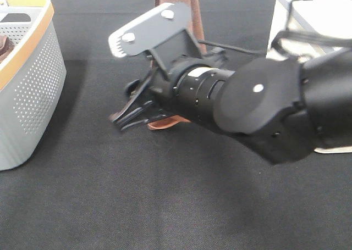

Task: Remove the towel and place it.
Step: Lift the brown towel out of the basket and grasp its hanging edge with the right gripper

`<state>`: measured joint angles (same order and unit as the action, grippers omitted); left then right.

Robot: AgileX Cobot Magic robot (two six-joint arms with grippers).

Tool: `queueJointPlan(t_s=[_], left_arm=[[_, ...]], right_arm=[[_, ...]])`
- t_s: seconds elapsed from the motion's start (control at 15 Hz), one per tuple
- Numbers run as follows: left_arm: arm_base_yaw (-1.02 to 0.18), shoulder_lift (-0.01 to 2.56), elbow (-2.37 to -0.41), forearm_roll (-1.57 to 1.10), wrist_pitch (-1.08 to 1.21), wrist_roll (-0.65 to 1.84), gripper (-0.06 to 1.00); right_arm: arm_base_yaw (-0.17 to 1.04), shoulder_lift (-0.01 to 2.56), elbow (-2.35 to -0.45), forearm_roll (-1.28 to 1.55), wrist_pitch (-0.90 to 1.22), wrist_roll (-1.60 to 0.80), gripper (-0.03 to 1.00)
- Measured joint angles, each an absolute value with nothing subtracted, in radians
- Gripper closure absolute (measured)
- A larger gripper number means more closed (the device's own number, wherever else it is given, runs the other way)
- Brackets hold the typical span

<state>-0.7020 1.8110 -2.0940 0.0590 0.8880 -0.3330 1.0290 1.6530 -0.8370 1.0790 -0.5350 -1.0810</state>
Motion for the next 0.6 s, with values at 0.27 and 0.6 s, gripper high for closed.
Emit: queueJointPlan(t_s=[0.27, 0.6], left_arm=[[-0.702, 1.811, -2.094, 0.059, 0.888, -0.333, 0.94], [-0.702, 1.811, -2.094, 0.059, 0.889, -0.333, 0.94]], right_arm=[[1.029, 1.669, -0.839, 0.719, -0.501, -0.873, 0.38], [1.029, 1.741, -0.839, 0.458, -0.538, -0.626, 0.38]])
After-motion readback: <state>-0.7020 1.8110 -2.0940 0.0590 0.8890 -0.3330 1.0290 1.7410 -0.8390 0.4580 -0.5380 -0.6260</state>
